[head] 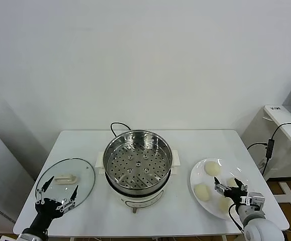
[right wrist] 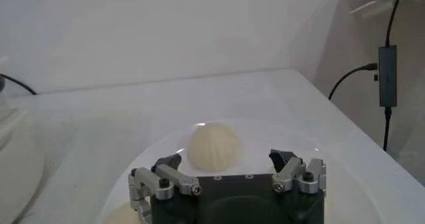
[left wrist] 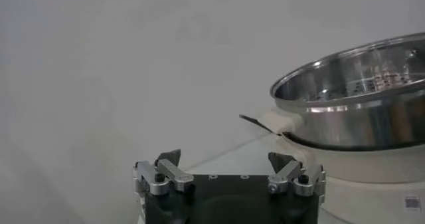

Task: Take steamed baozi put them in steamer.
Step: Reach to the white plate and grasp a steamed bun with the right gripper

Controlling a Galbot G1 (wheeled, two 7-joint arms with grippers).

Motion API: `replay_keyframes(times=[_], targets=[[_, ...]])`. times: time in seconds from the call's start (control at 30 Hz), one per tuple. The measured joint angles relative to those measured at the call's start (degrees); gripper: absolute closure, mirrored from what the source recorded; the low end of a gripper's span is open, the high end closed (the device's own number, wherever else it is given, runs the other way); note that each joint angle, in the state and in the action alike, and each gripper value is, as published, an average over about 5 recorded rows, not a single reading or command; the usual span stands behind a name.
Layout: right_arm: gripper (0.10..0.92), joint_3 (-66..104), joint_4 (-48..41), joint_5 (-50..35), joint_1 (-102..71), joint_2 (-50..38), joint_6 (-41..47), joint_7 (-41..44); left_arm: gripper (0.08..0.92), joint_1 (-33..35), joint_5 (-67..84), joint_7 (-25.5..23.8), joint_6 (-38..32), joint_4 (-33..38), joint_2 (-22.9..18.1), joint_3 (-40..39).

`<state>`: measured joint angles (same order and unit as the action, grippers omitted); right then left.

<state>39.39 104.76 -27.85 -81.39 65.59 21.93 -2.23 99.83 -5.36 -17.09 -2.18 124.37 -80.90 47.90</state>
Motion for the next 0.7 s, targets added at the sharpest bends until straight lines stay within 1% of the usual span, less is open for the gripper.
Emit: replay_keyframes(times=[0.17, 0.33, 0.5, 0.7], targets=[[0.203, 0.20, -0.63, 0.68, 0.19, -2.28, -0.76, 2.10, 0.177, -0.10, -0.04, 0.00, -0.09, 0.03, -0.28, 0.08], [0.203, 0.81, -2.28, 2.73, 0.40, -7.25, -3.05, 7.89, 0.177, -0.24, -0.08, 0.00, -0.18, 0.02, -0.60, 0.09], [0.203, 1.57, -5.43, 7.84, 1.82, -15.75, -7.04, 18.17, 0.177, -0.39, -0.05, 0.05, -0.19, 0.06, -0.55, 0.14], [0.203, -1.20, -9.84, 15.11, 8.13, -28.25, -12.23, 33.72, 0.177, -0.81, -0.17, 0.10, -0.15, 0.05, -0.84, -0.14]])
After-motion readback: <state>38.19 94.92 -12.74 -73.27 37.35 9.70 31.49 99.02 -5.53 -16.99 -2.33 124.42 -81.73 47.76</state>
